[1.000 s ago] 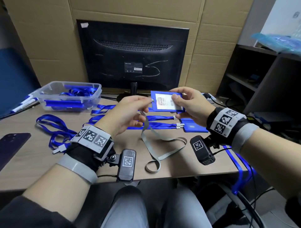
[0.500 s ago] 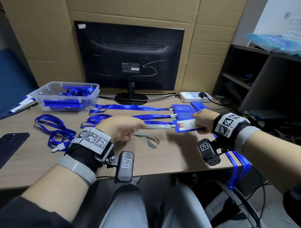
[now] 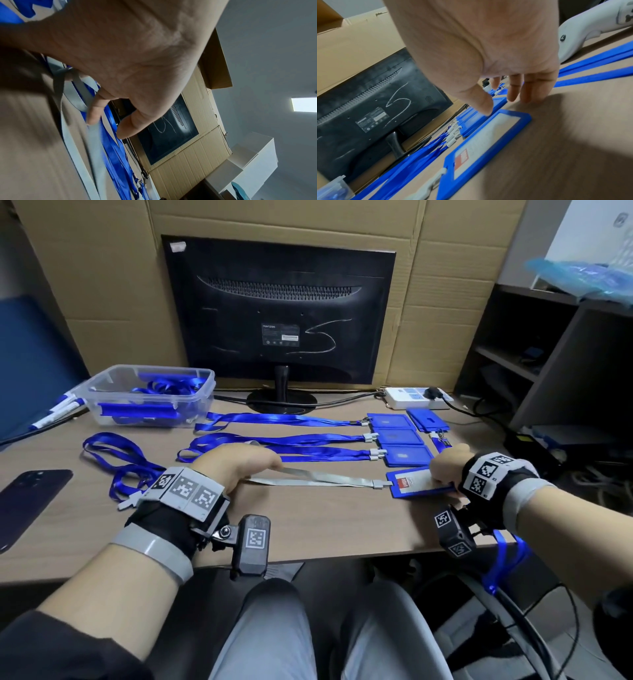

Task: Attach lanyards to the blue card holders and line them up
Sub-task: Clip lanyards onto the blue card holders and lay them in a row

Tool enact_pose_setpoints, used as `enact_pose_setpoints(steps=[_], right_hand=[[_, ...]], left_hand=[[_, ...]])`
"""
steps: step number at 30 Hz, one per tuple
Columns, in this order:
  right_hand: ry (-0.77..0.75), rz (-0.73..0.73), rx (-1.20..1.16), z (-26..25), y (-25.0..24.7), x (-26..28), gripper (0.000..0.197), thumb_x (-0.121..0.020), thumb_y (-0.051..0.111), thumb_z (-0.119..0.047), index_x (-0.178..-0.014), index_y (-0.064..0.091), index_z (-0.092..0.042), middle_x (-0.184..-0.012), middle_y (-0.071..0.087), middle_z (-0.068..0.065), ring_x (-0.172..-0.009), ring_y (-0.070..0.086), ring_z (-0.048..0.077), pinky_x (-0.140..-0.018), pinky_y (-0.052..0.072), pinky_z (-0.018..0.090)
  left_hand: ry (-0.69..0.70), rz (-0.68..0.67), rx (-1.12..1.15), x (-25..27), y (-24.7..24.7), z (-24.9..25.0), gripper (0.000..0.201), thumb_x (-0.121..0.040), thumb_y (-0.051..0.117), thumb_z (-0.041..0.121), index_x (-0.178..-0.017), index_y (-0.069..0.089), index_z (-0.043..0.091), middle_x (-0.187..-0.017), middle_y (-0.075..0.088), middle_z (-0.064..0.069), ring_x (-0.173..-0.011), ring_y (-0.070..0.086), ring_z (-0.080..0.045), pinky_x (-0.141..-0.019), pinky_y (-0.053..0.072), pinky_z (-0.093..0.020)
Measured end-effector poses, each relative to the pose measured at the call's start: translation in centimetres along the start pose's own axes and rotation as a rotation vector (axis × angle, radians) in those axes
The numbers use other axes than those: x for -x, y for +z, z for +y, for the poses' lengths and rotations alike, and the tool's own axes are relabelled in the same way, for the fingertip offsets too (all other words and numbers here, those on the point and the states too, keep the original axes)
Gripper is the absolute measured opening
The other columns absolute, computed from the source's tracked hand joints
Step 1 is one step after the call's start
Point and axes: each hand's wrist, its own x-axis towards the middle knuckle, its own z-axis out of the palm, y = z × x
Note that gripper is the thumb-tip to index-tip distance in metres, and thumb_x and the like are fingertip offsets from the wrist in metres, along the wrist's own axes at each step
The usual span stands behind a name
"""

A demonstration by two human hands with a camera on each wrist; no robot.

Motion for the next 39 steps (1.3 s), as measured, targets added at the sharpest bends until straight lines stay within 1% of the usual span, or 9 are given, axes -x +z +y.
enact_pose_setpoints(steps=[6, 12, 16, 19, 25, 27, 30, 34, 39], right_hand=[[-0.021, -0.121, 0.004, -0.8, -0.2, 0.9, 0.055, -0.069, 0.090, -0.049, -0.095, 0.059, -0.011, -0.101, 0.059, 0.012, -0.079, 0.059, 0.028, -0.062, 0.048, 0.028], [-0.124, -0.169, 0.300, -2.7, 0.6, 4.3, 0.102, -0.069, 0.068, -0.084, -0.144, 0.052, -0.018, -0.138, 0.058, 0.006, -0.126, 0.056, 0.028, -0.094, 0.048, 0.032], [-0.105, -0.189, 0.239, -3.4, 0.7, 4.7, 0.086, -0.082, 0.072, -0.066, -0.145, 0.051, -0.012, -0.126, 0.055, 0.008, -0.110, 0.057, 0.026, -0.094, 0.049, 0.034], [-0.074, -0.235, 0.180, -3.4, -0.1, 4.5, 0.066, -0.095, 0.068, -0.046, -0.144, 0.050, -0.007, -0.098, 0.053, 0.006, -0.084, 0.056, 0.020, -0.070, 0.050, 0.027], [-0.070, -0.245, 0.223, -2.8, -0.5, 4.3, 0.070, -0.092, 0.072, -0.044, -0.145, 0.050, -0.004, -0.094, 0.053, 0.006, -0.080, 0.056, 0.021, -0.060, 0.046, 0.028], [-0.066, -0.263, 0.239, -3.1, -0.7, 4.6, 0.064, -0.098, 0.065, -0.040, -0.149, 0.046, -0.007, -0.119, 0.057, 0.008, -0.108, 0.059, 0.026, -0.070, 0.048, 0.029], [-0.117, -0.176, 0.292, -4.3, -0.8, 4.7, 0.054, -0.091, 0.070, -0.049, -0.134, 0.061, -0.017, -0.140, 0.054, 0.009, -0.123, 0.056, 0.028, -0.084, 0.049, 0.031], [-0.196, -0.167, 0.179, -7.2, 0.5, 4.8, 0.031, -0.079, 0.073, -0.047, -0.081, 0.063, -0.017, -0.094, 0.061, 0.007, -0.081, 0.057, 0.022, -0.065, 0.044, 0.027], [-0.342, -0.283, 0.066, -12.4, 4.3, 5.5, 0.032, -0.072, 0.080, -0.046, -0.069, 0.060, -0.021, -0.073, 0.051, 0.003, -0.068, 0.047, 0.023, -0.060, 0.038, 0.030]], left_hand=[[0.011, 0.039, -0.020, -0.3, -0.2, -0.4, 0.045, -0.096, 0.068, 0.035, -0.132, 0.055, 0.012, -0.137, 0.051, -0.007, -0.127, 0.047, -0.028, -0.093, 0.037, -0.039], [0.049, 0.075, -0.074, -0.2, -0.4, -0.7, 0.060, -0.093, 0.070, 0.039, -0.143, 0.049, 0.013, -0.147, 0.046, -0.011, -0.136, 0.043, -0.031, -0.097, 0.042, -0.042], [0.054, 0.109, -0.083, -0.3, -0.8, -1.1, 0.037, -0.097, 0.066, 0.036, -0.123, 0.053, 0.012, -0.148, 0.041, -0.011, -0.134, 0.041, -0.031, -0.103, 0.042, -0.044], [0.040, 0.078, -0.044, -0.6, -0.5, -0.9, 0.056, -0.098, 0.066, 0.034, -0.147, 0.046, 0.016, -0.156, 0.037, -0.013, -0.138, 0.041, -0.036, -0.093, 0.039, -0.045], [-0.020, 0.081, -0.003, -1.8, -0.4, -1.5, 0.062, -0.094, 0.070, 0.037, -0.147, 0.045, 0.015, -0.151, 0.042, -0.013, -0.126, 0.046, -0.032, -0.095, 0.043, -0.044], [-0.053, 0.109, 0.041, -2.3, -0.7, -2.1, 0.078, -0.090, 0.072, 0.042, -0.153, 0.038, 0.012, -0.156, 0.039, -0.013, -0.135, 0.044, -0.032, -0.097, 0.043, -0.044], [-0.106, 0.213, 0.114, -3.2, -1.7, -3.1, 0.103, -0.083, 0.075, 0.053, -0.157, 0.020, 0.008, -0.156, 0.032, -0.018, -0.145, 0.036, -0.034, -0.111, 0.040, -0.045], [-0.133, 0.285, 0.222, -3.9, -3.2, -4.6, 0.085, -0.080, 0.074, 0.056, -0.136, 0.031, 0.008, -0.130, 0.045, -0.013, -0.123, 0.050, -0.029, -0.102, 0.046, -0.044], [-0.140, 0.282, 0.274, -3.5, -5.1, -6.9, 0.076, -0.075, 0.078, 0.049, -0.134, 0.049, 0.010, -0.115, 0.046, -0.005, -0.103, 0.051, -0.022, -0.084, 0.044, -0.035]])
